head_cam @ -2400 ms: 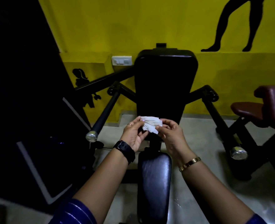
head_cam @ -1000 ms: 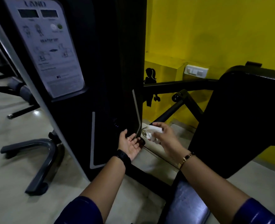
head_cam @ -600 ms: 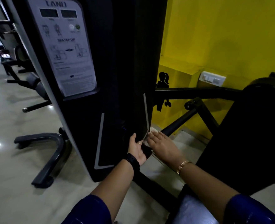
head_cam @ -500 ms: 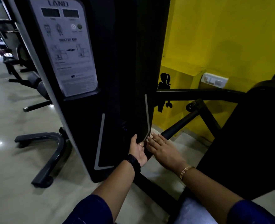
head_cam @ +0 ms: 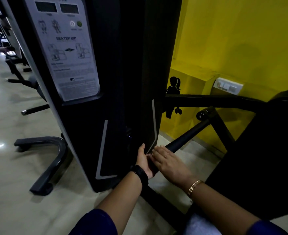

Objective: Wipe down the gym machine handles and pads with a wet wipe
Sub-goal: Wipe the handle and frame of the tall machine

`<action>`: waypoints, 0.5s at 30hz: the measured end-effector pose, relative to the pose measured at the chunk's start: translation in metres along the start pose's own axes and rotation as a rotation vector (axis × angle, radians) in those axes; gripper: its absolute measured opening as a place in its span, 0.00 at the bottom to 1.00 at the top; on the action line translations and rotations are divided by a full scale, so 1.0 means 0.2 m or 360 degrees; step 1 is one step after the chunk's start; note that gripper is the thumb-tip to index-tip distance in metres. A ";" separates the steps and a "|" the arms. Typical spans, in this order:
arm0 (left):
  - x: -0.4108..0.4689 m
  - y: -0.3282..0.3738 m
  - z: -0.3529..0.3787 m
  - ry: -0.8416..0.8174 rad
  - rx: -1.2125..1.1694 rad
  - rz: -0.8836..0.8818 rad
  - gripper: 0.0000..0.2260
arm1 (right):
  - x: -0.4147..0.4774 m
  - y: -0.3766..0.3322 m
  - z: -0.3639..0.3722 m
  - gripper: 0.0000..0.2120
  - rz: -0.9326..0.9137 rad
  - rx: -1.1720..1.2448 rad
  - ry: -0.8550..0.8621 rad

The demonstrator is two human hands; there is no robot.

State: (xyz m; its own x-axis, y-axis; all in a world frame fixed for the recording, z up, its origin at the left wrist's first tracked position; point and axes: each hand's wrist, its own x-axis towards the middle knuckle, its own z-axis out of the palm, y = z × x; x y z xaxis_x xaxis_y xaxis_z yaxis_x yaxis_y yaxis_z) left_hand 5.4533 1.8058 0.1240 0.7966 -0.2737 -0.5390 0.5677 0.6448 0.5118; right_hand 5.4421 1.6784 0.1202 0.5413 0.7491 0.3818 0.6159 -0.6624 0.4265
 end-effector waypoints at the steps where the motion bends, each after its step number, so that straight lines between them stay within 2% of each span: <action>1: 0.00 0.01 0.00 0.0012 0.0014 -0.0004 0.31 | -0.02 0.01 0.02 0.19 -0.0079 -0.0004 0.0001; 3: 0.00 0.02 0.01 -0.0018 0.0048 -0.0029 0.34 | -0.09 0.03 0.04 0.18 -0.0113 0.0055 0.0020; 7: 0.01 0.04 0.03 0.0001 0.0021 -0.0026 0.35 | -0.15 0.04 0.04 0.19 0.0071 0.0230 0.0076; 10: 0.01 0.04 0.03 0.0027 0.0072 0.0002 0.31 | -0.05 -0.02 0.03 0.22 0.0216 0.0101 -0.0011; 13: 0.03 0.05 0.01 0.0021 0.0069 0.0004 0.29 | 0.00 -0.04 0.03 0.21 0.0083 -0.0024 -0.0123; 15: 0.04 0.06 0.00 0.0044 0.0079 -0.0008 0.32 | -0.02 -0.01 0.03 0.20 -0.0049 -0.0066 -0.0115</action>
State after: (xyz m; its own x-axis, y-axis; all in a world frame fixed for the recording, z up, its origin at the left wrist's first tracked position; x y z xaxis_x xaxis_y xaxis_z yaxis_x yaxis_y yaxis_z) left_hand 5.4670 1.8113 0.1261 0.7881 -0.2566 -0.5595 0.5818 0.6072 0.5411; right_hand 5.4431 1.6763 0.1130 0.5636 0.7663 0.3083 0.6095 -0.6377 0.4710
